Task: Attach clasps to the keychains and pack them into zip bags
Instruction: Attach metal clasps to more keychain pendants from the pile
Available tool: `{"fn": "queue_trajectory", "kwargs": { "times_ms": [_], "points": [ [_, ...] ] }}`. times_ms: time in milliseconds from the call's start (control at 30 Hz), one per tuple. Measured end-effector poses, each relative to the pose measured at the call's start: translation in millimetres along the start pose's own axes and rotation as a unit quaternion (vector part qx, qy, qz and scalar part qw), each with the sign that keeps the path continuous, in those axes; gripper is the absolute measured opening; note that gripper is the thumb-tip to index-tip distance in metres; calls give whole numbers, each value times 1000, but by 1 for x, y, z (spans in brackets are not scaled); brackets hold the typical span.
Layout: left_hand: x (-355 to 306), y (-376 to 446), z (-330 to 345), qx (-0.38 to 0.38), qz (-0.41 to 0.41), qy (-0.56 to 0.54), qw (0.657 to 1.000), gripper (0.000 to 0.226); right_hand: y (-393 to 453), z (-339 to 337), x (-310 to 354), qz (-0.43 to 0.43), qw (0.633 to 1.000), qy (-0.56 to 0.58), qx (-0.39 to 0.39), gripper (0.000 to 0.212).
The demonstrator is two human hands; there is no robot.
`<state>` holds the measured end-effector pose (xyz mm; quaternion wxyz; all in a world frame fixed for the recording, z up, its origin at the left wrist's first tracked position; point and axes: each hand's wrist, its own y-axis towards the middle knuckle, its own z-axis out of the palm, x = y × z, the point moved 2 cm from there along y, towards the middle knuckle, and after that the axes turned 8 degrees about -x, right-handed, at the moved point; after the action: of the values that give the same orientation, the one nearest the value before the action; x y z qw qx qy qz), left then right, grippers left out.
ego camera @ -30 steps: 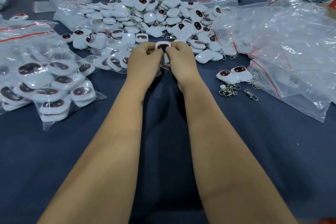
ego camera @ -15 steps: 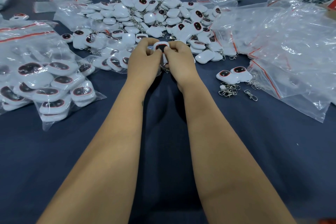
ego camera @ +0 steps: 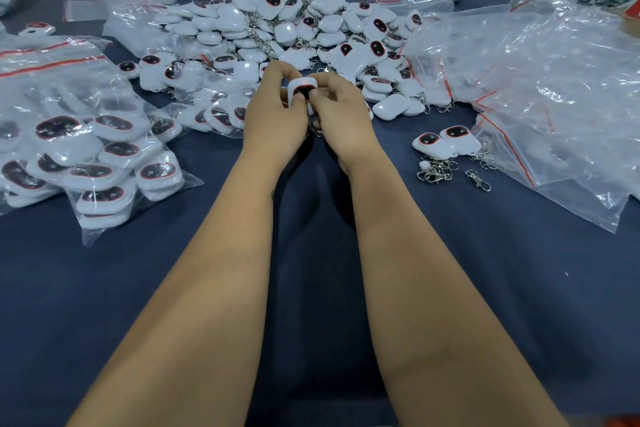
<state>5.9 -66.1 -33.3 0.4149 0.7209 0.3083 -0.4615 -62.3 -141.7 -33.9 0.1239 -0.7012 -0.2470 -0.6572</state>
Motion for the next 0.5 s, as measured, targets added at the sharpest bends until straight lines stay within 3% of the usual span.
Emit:
{"fn": "queue_trajectory", "kwargs": {
  "times_ms": [200, 367, 500],
  "points": [
    [-2, -2, 0, -19, -57, -79, 995, 18, 0, 0, 1, 24, 999, 28, 0, 33],
    [0, 1, -4, -73, -72, -92, 990, 24, -3, -1, 0, 6, 1000, -13, 19, 43],
    [-4, 0, -5, -73, -84, -97, 989, 20, -3, -3, 0, 0, 1000, -5, -20, 33]
  ]
}}
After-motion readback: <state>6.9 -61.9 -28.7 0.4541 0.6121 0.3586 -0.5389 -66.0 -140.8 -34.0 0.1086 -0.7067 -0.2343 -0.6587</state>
